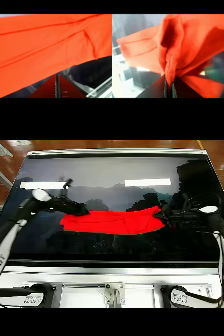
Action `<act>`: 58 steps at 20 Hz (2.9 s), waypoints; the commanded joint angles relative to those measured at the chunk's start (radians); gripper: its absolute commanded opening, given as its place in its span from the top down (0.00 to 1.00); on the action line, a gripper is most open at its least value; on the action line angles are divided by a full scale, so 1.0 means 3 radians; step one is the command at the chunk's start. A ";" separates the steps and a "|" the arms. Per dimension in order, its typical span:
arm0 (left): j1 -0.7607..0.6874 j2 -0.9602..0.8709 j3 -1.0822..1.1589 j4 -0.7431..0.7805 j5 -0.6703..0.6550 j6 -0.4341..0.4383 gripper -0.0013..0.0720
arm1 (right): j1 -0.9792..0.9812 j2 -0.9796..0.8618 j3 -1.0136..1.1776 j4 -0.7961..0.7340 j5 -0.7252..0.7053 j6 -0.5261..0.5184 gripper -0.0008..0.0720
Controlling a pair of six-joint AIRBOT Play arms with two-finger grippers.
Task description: Fold the shirts.
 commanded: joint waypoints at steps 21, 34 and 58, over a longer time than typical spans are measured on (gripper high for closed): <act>-0.0993 0.0023 -0.0010 -0.1470 0.1857 0.0159 0.93 | 0.0109 0.1597 0.0003 -0.0174 0.0455 0.0563 0.91; 0.1048 0.2777 -0.0010 -0.0985 0.0596 0.0001 0.93 | 0.3305 -0.0481 0.0004 0.0863 -0.3081 0.0538 0.76; 0.1047 0.2903 -0.0384 -0.0886 -0.0154 -0.0351 0.92 | 0.1640 -0.0013 -0.1254 0.0693 -0.1432 0.0020 0.11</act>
